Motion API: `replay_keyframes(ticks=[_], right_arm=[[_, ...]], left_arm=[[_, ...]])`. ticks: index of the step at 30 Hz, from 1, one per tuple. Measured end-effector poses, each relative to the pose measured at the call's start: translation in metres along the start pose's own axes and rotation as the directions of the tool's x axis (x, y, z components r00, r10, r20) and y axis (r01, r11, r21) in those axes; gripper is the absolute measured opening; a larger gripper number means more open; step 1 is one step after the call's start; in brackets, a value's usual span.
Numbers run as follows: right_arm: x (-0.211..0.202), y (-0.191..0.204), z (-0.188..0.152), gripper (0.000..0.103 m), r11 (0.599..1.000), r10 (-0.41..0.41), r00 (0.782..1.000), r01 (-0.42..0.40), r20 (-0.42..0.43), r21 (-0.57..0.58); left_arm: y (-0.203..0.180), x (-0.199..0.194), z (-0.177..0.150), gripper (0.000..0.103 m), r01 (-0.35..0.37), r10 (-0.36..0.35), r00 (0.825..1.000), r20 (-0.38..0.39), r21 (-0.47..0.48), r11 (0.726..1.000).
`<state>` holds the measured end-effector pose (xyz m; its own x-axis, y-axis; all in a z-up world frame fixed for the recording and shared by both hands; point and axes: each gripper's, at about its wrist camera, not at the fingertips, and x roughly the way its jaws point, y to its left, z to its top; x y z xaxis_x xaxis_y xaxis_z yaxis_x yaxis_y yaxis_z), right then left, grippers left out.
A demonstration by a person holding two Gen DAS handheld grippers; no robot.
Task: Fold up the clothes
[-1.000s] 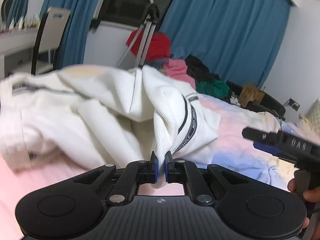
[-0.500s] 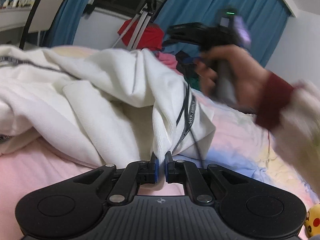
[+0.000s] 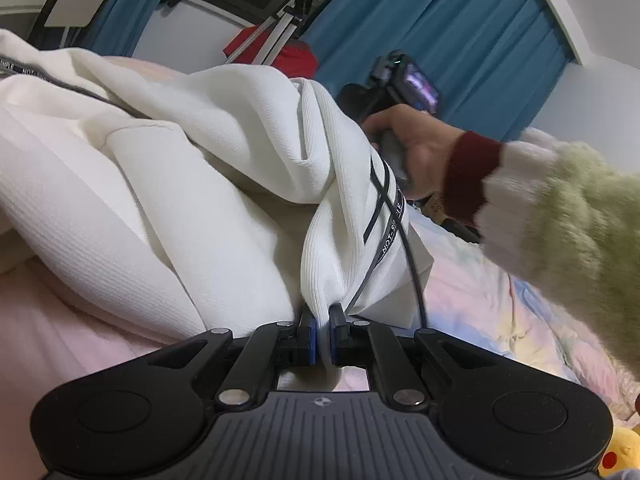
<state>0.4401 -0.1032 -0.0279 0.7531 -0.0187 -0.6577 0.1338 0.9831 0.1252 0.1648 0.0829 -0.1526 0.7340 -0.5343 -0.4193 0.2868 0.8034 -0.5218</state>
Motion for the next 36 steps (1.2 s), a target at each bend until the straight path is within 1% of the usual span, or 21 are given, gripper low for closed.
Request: replay_keyframes(ticks=[3,4,5,8,10,12,15,17,18,19,20,24,25,28,29,31,32,33,34,35,36], right_arm=[[-0.038,-0.008,0.0,0.013,1.0,0.015,0.998,-0.013,0.064,-0.026],[-0.054,-0.014,0.0,0.013,0.999,0.021,0.996,-0.018,0.085,-0.028],[-0.07,-0.021,0.0,0.013,0.999,0.028,0.994,-0.026,0.105,-0.022],[-0.118,-0.05,-0.009,0.013,0.999,0.039,0.987,-0.041,0.153,0.011],[-0.139,-0.069,-0.021,0.013,0.998,0.05,0.986,-0.057,0.157,0.038],[-0.15,-0.087,-0.035,0.013,0.994,0.068,0.987,-0.08,0.146,0.075],[-0.165,-0.114,-0.057,0.013,0.985,0.096,0.987,-0.113,0.131,0.131],[-0.176,-0.131,-0.072,0.013,0.977,0.115,0.986,-0.134,0.121,0.168],[-0.18,-0.137,-0.077,0.011,0.974,0.122,0.985,-0.143,0.121,0.175],[-0.183,-0.136,-0.079,0.005,0.975,0.123,0.984,-0.143,0.126,0.168],[-0.183,-0.134,-0.076,0.003,0.978,0.118,0.984,-0.138,0.132,0.159],[-0.178,-0.123,-0.049,0.003,0.985,0.095,0.984,-0.114,0.148,0.13],[-0.177,-0.12,-0.042,0.003,0.987,0.089,0.984,-0.108,0.152,0.122],[-0.173,-0.111,-0.021,0.003,0.991,0.072,0.984,-0.089,0.165,0.101],[-0.171,-0.109,-0.015,0.005,0.992,0.066,0.983,-0.083,0.169,0.094],[-0.156,-0.101,-0.005,0.006,0.993,0.066,0.986,-0.079,0.155,0.084],[-0.147,-0.096,-0.003,0.008,0.994,0.061,0.988,-0.073,0.142,0.083],[-0.138,-0.091,-0.001,0.013,0.994,0.057,0.99,-0.067,0.128,0.081],[-0.13,-0.086,0.0,0.021,0.994,0.05,0.992,-0.06,0.116,0.086],[-0.123,-0.083,-0.001,0.045,0.994,0.035,0.993,-0.046,0.109,0.103],[-0.117,-0.081,-0.003,0.062,0.992,0.014,0.994,-0.027,0.104,0.124]], left_arm=[[-0.002,-0.002,0.002,0.007,-0.022,0.022,1.0,0.004,0.046,0.999],[-0.004,-0.002,0.004,0.007,-0.033,0.033,0.999,0.007,0.077,0.996],[-0.006,-0.003,0.005,0.007,-0.045,0.044,0.999,0.014,0.111,0.993],[-0.011,-0.006,0.005,0.007,-0.066,0.063,0.998,0.023,0.15,0.986],[-0.016,-0.012,0.005,0.007,-0.082,0.078,0.996,0.032,0.167,0.983],[-0.021,-0.019,0.004,0.007,-0.098,0.092,0.995,0.041,0.183,0.978],[-0.039,-0.019,0.007,0.007,-0.128,0.118,0.991,0.06,0.19,0.973],[-0.045,-0.03,-0.004,0.007,-0.141,0.129,0.989,0.073,0.192,0.971],[-0.048,-0.035,-0.009,0.007,-0.148,0.134,0.988,0.08,0.194,0.97],[-0.053,-0.032,-0.008,0.007,-0.157,0.142,0.986,0.084,0.205,0.966],[-0.061,-0.022,-0.003,0.007,-0.163,0.149,0.985,0.083,0.208,0.964],[-0.059,-0.015,-0.004,0.007,-0.166,0.154,0.985,0.075,0.202,0.965],[-0.067,-0.018,-0.009,0.007,-0.166,0.154,0.985,0.073,0.201,0.965],[-0.069,-0.022,-0.011,0.007,-0.151,0.143,0.988,0.054,0.185,0.971],[-0.07,-0.02,-0.012,0.007,-0.149,0.144,0.989,0.042,0.18,0.972],[-0.065,-0.015,-0.013,0.007,-0.137,0.136,0.991,0.017,0.169,0.976],[-0.062,-0.011,-0.014,0.007,-0.128,0.129,0.992,0.004,0.159,0.979],[-0.06,-0.008,-0.014,0.006,-0.119,0.122,0.993,-0.009,0.15,0.982],[-0.057,-0.004,-0.015,0.006,-0.11,0.114,0.993,-0.021,0.14,0.984],[-0.055,-0.002,-0.015,0.006,-0.1,0.105,0.994,-0.027,0.133,0.986],[-0.053,0.001,-0.015,0.006,-0.091,0.096,0.995,-0.033,0.126,0.988]])
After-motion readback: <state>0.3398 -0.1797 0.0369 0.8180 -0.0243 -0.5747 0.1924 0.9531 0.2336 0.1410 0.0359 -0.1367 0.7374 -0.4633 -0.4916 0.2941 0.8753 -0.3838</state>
